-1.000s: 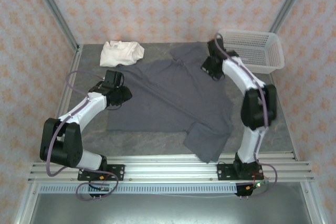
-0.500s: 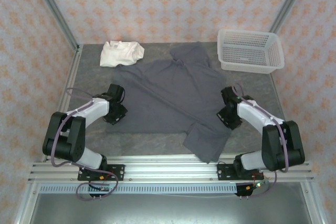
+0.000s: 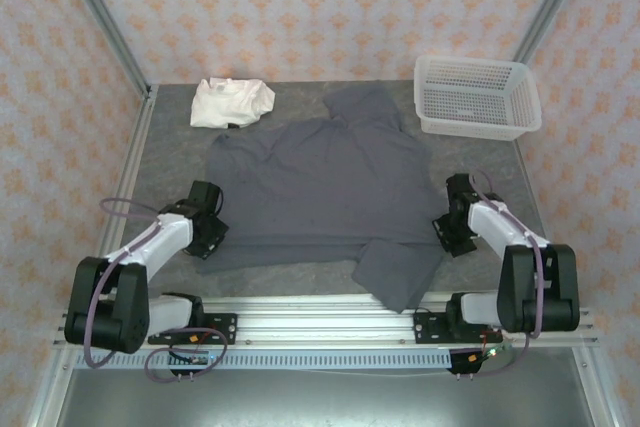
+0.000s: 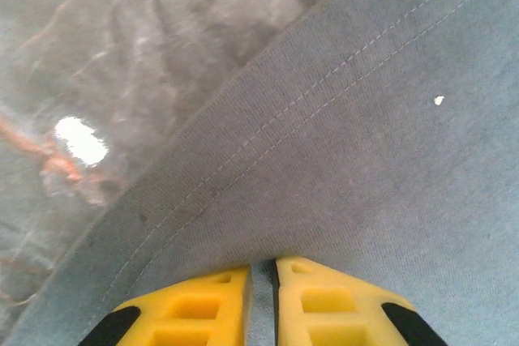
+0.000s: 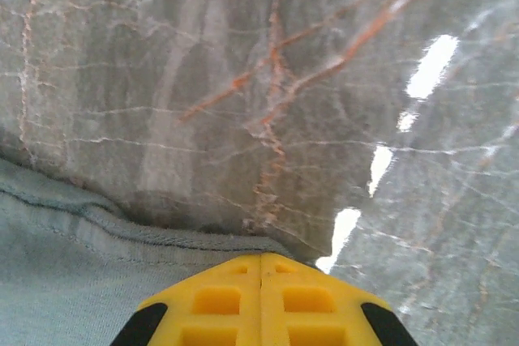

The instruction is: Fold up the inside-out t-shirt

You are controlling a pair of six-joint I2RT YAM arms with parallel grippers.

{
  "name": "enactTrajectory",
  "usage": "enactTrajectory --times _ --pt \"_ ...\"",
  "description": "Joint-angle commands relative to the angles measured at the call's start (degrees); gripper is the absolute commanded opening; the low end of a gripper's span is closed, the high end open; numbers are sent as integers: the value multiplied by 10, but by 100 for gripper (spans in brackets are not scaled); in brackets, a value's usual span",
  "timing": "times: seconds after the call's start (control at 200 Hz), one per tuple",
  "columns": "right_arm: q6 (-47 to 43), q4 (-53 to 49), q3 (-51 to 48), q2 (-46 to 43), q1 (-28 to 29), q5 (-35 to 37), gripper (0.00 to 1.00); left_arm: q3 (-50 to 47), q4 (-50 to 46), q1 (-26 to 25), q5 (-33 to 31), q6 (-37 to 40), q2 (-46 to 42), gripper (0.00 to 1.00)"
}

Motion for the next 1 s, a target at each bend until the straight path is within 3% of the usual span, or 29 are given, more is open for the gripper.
enactTrajectory --times 0.0,0.105,0.195,0.29,0.355,0.56,0.691,0.836,0.996 --pt "-36 11 7 -58 -3 -9 0 5 -31 8 -34 17 -35 23" --pt "-118 107 67 -103 39 -98 5 88 -3 7 -37 90 -73 37" --pt "-176 157 164 -64 122 -82 11 179 21 6 -54 143 -63 45" --pt "-268 139 316 74 184 -45 13 282 20 8 -102 176 5 49" --pt "-293 108 423 182 194 -33 8 356 5 21 -115 191 80 49" --pt "-313 97 615 418 207 -90 7 516 77 62 14 267 308 54" --pt "-337 65 648 475 216 -114 16 638 38 69 33 345 431 59" --pt "-364 67 595 455 217 -107 36 741 -17 69 37 447 522 65" --pt "-382 27 582 444 217 -105 37 851 -116 70 -11 518 610 67"
